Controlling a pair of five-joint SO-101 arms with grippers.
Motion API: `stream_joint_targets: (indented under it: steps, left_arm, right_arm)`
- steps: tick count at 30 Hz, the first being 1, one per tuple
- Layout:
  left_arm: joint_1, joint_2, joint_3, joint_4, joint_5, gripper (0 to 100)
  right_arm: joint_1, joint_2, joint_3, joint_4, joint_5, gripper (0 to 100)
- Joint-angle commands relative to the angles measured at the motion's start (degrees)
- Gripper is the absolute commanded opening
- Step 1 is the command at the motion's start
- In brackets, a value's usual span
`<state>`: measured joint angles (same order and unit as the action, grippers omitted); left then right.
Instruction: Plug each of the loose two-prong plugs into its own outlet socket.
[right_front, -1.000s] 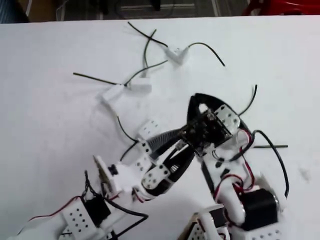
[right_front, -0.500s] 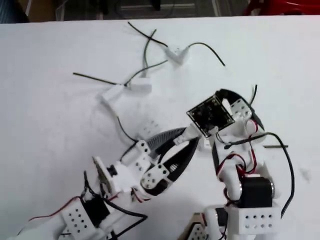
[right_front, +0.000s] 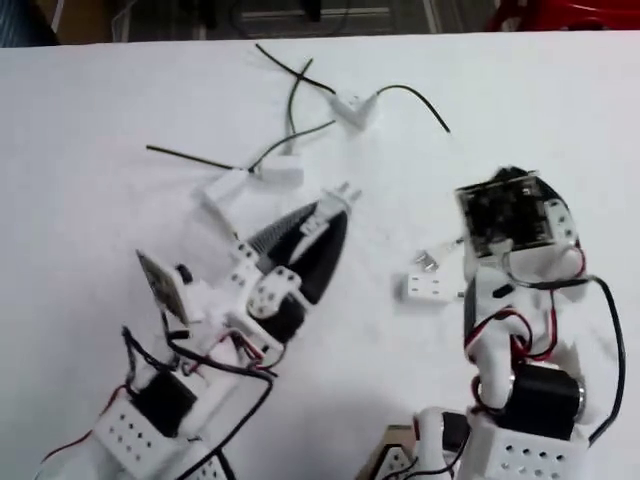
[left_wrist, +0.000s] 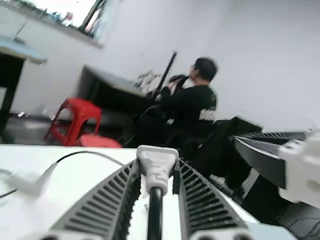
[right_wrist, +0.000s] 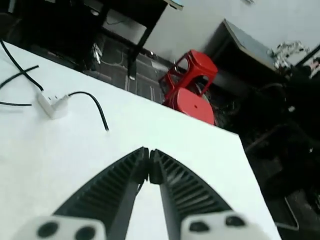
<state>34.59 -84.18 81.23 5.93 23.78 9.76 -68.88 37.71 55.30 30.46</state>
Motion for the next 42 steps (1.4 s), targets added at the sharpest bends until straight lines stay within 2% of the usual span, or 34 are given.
stream_joint_targets:
  steps: [1, 6, 11, 16, 23, 27, 33, 40, 42]
  left_arm:
    - [-1.5, -0.1, -8.4, 10.5, 0.6, 2]
    - [-4.0, 3.4, -15.5, 20.6, 0.8, 2]
    - [-8.0, 18.8, -27.5, 31.6, 0.4, 2]
    - [-8.0, 34.3, -38.2, 39.7, 0.3, 2]
    - [-8.2, 53.8, -48.4, 45.0, -0.1, 2]
    - [-8.8, 62.8, -54.4, 49.1, -8.6, 2]
    - [-13.8, 73.4, -63.0, 53.6, -26.6, 2]
    - [-14.3, 84.2, -70.0, 55.4, -27.3, 2]
    - [-14.3, 87.5, -72.1, 56.1, -30.2, 2]
  right_arm:
    - [3.9, 0.2, 1.5, 3.1, -1.3, 1.9]
    - [9.7, 0.2, 11.3, 3.6, -0.8, 1.9]
    - [14.4, -0.2, 20.6, 3.6, -0.8, 1.9]
    - [15.0, -0.2, 31.0, 3.6, -0.8, 1.9]
    - [14.7, -0.2, 43.3, 3.6, -0.7, 1.9]
    - [14.6, -0.2, 48.3, 1.9, -0.7, 1.9]
    - [14.6, -0.2, 49.7, 0.6, -0.7, 1.9]
    - [14.6, -0.2, 50.0, 0.5, -0.7, 1.9]
    - [14.6, -0.2, 50.0, 0.5, -0.7, 1.9]
